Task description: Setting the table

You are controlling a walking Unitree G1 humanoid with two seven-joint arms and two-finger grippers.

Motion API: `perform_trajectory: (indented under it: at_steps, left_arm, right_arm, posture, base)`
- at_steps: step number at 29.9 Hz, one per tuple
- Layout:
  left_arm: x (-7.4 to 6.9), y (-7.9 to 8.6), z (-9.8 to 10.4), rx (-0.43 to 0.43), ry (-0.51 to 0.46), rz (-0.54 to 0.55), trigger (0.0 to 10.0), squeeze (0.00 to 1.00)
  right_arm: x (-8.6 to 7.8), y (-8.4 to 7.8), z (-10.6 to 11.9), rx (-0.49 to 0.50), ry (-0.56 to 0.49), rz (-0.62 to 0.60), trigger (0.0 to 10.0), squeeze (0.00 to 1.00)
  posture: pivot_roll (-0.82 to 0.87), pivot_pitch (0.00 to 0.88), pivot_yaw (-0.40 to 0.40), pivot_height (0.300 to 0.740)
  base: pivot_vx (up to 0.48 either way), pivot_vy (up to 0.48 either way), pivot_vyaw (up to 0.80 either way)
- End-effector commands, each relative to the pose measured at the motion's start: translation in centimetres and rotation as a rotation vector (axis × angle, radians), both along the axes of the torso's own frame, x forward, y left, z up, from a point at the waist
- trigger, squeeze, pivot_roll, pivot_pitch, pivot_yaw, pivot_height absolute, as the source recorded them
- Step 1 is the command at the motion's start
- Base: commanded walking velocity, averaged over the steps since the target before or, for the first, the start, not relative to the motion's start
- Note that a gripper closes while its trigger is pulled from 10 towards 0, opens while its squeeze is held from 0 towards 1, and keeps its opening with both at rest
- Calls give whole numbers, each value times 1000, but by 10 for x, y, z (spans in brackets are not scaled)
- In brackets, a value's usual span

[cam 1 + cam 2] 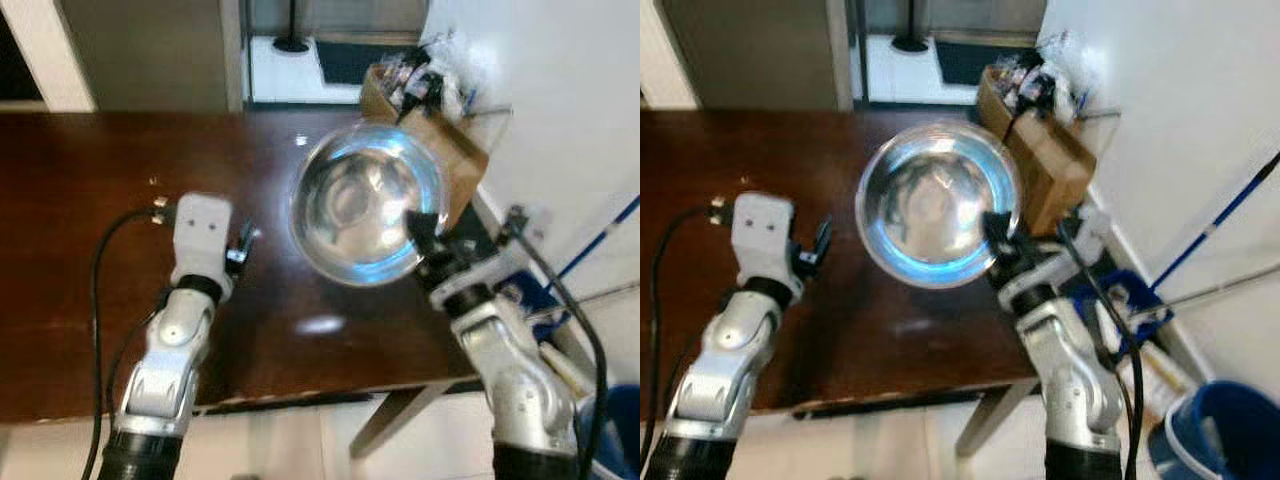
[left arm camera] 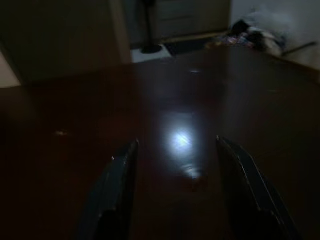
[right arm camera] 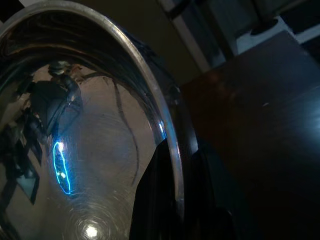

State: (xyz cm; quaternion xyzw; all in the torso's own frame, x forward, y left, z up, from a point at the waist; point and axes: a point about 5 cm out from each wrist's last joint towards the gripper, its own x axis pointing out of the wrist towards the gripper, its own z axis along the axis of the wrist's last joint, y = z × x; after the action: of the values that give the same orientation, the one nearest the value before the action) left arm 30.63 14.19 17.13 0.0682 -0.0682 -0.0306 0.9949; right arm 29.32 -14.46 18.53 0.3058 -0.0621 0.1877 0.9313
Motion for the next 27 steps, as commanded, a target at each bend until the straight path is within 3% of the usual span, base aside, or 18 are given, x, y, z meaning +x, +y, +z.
perform_trajectory:
  at_steps: [1,6,10,12,15,16,21,22,27]
  left_arm:
    - [-1,-7,-2,-1,9,-28,10000,0]
    - [-3,-8,-2,-10,18,-63,10000,0]
    - [-6,-11,-3,32,50,-160,10000,0]
    - [-12,-13,3,94,47,-324,10000,0]
    - [-17,-10,13,114,42,-452,10000,0]
    - [-17,-7,19,132,25,-490,10000,0]
    - [-19,-4,30,150,17,-563,10000,0]
    - [-22,-3,36,177,18,-623,10000,0]
    - [-29,-1,43,199,21,-684,10000,0]
  right_arm:
    - [-1,-8,0,-5,-5,-33,10000,0]
    - [0,-9,-1,-56,0,-45,10000,0]
    - [2,-13,-4,-123,21,-75,10000,0]
    - [8,-23,-10,-160,92,-105,10000,0]
    - [15,-31,-19,-197,187,-113,10000,0]
    - [18,-32,-28,-207,267,-91,10000,0]
    - [25,-33,-35,-148,351,-51,10000,0]
    - [36,-32,-33,-103,393,-9,10000,0]
    - [51,-22,-23,-22,441,101,10000,0]
  posture:
    - [-138,11,35,740]
    - [-140,6,40,740]
    - [-140,6,40,740]
    - [-135,13,38,740]
    - [-128,18,38,740]
    - [-128,19,38,740]
    - [-123,30,41,740]
    - [-117,38,39,740]
    - [-119,56,24,740]
  base:
    - [0,0,0]
    - [0,0,0]
    - [0,0,0]
    - [0,0,0]
    - [0,0,0]
    - [0,0,0]
    - [0,0,0]
    - [0,0,0]
    - [0,0,0]
